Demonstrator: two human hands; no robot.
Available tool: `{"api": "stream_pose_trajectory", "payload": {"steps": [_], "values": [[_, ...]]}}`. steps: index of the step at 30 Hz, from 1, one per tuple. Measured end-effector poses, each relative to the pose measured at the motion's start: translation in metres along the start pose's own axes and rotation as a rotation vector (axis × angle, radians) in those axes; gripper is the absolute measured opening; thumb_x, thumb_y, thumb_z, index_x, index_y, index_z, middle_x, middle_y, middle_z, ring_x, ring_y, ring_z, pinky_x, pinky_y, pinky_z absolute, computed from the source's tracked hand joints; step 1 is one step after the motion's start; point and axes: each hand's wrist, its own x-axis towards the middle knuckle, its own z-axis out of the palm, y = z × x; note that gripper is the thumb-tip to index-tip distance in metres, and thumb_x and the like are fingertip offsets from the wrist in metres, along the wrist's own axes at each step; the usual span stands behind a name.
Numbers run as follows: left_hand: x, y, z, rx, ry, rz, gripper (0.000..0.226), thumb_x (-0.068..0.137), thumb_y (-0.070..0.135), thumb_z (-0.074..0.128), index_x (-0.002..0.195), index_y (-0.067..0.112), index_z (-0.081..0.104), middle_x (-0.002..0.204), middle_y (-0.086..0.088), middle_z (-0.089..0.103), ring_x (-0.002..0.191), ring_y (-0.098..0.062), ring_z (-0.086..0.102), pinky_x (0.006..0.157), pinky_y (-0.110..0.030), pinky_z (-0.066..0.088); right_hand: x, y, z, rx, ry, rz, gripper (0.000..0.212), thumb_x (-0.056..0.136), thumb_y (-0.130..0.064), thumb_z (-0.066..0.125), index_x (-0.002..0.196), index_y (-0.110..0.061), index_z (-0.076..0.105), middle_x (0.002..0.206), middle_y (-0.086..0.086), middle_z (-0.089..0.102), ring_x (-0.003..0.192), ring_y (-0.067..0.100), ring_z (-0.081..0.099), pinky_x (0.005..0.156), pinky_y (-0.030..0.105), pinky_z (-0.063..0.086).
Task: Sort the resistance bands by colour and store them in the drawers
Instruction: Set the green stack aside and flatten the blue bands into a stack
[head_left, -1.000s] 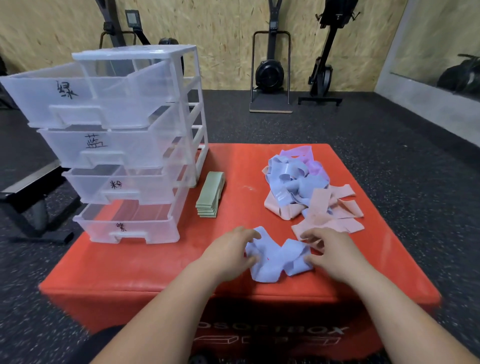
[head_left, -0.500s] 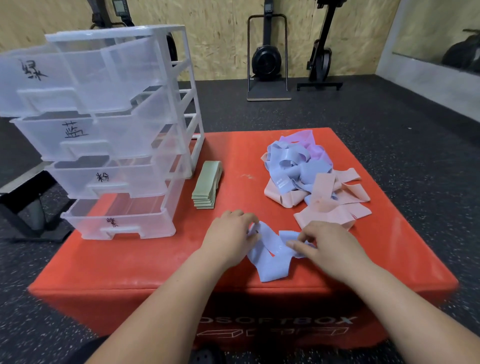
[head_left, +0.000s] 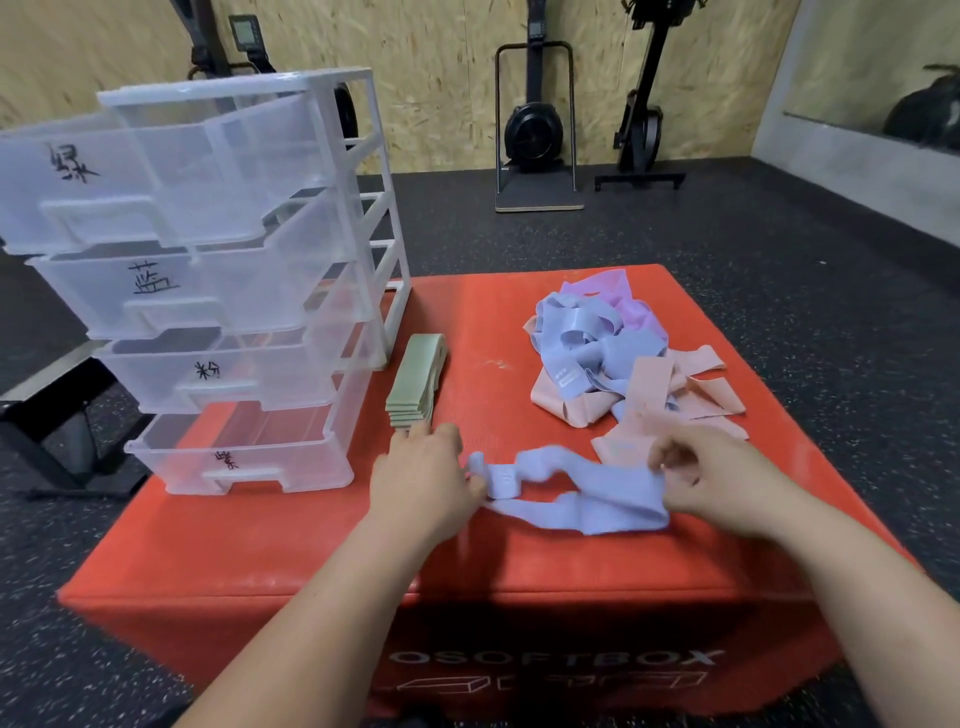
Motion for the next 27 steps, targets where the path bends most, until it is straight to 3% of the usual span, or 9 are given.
{"api": "stream_pose_trajectory", "payload": {"steps": [2,5,8,12,15,17,20,23,27], "values": [[-0.001,0.0,0.004,-0.072,-0.062,0.082,0.06,0.087,0.042,0.062,0.144,0.028,0.05,0.138,-0.004,0.05,0.129,-0.033,0.046,0.103,-0.046,0.049,-0.002,0.006,0.005,-0.124,-0.04,0.032,0.028,0.07,-0.023,0.08,0.087,-0.039,0.064,0.104,-0.008,0.061,0.093,0.009,0.062,0.081,0.033,0.053],[0.005,0.008,0.01,-0.207,-0.034,0.256,0.062,0.09,0.031,0.063,0.15,0.03,0.05,0.143,-0.001,0.053,0.133,-0.03,0.048,0.107,-0.047,0.047,-0.002,-0.002,0.01,-0.061,0.124,-0.019,0.026,0.079,-0.019,0.077,0.085,-0.04,0.062,0.104,-0.012,0.061,0.09,0.004,0.061,0.077,0.032,0.046],[0.013,0.019,0.017,-0.213,-0.1,0.379,0.057,0.094,0.015,0.059,0.146,0.037,0.056,0.133,0.003,0.06,0.121,-0.024,0.059,0.097,-0.044,0.051,-0.004,-0.016,0.017,0.001,0.181,-0.105,0.03,0.079,-0.01,0.069,0.09,-0.038,0.066,0.105,-0.014,0.061,0.095,0.008,0.061,0.084,0.034,0.048],[0.023,0.024,0.025,-0.101,-0.202,0.493,0.047,0.095,0.019,0.049,0.136,0.034,0.068,0.121,-0.001,0.061,0.099,-0.027,0.065,0.081,-0.043,0.055,-0.004,-0.023,0.03,-0.073,0.092,-0.158,0.03,0.081,-0.014,0.065,0.098,-0.04,0.068,0.103,-0.013,0.059,0.095,0.01,0.06,0.086,0.035,0.049],[0.029,0.021,0.027,-0.039,-0.153,0.507,0.027,0.095,0.022,0.061,0.116,0.03,0.078,0.111,0.0,0.06,0.095,-0.027,0.066,0.078,-0.042,0.055,-0.003,-0.023,0.033,-0.065,0.06,-0.201,0.027,0.085,-0.02,0.066,0.104,-0.039,0.069,0.106,-0.018,0.059,0.098,0.005,0.059,0.089,0.034,0.051],[0.033,0.018,0.025,-0.057,-0.072,0.512,0.019,0.093,0.029,0.066,0.106,0.031,0.079,0.111,0.004,0.061,0.1,-0.025,0.062,0.084,-0.042,0.053,-0.002,-0.024,0.036,-0.032,0.099,-0.23,0.025,0.088,-0.023,0.07,0.108,-0.038,0.07,0.109,-0.022,0.059,0.103,0.003,0.06,0.092,0.034,0.052],[0.032,0.023,0.005,-0.294,0.06,0.577,0.006,0.097,0.034,0.07,0.1,0.032,0.075,0.11,0.01,0.064,0.103,-0.016,0.06,0.093,-0.038,0.05,-0.004,-0.037,0.034,0.211,0.115,-0.264,0.034,0.091,-0.041,0.075,0.125,-0.038,0.068,0.121,-0.026,0.065,0.115,-0.006,0.06,0.099,0.031,0.053],[0.016,0.042,-0.028,-0.699,0.062,0.518,0.007,0.099,0.025,0.073,0.093,0.028,0.074,0.085,0.006,0.072,0.084,-0.013,0.067,0.082,-0.033,0.054,-0.014,-0.062,0.029,0.474,-0.03,-0.324,0.052,0.088,-0.048,0.08,0.136,-0.042,0.062,0.127,-0.027,0.069,0.12,-0.007,0.061,0.101,0.026,0.05],[-0.001,0.05,-0.049,-1.09,0.106,0.377,0.008,0.098,0.017,0.076,0.093,0.012,0.078,0.082,-0.016,0.072,0.075,-0.016,0.061,0.071,-0.035,0.053,-0.018,-0.072,0.031,0.488,-0.023,-0.317,0.025,0.083,-0.034,0.084,0.104,-0.032,0.071,0.095,-0.013,0.076,0.088,0.002,0.07,0.081,0.034,0.057]]}}
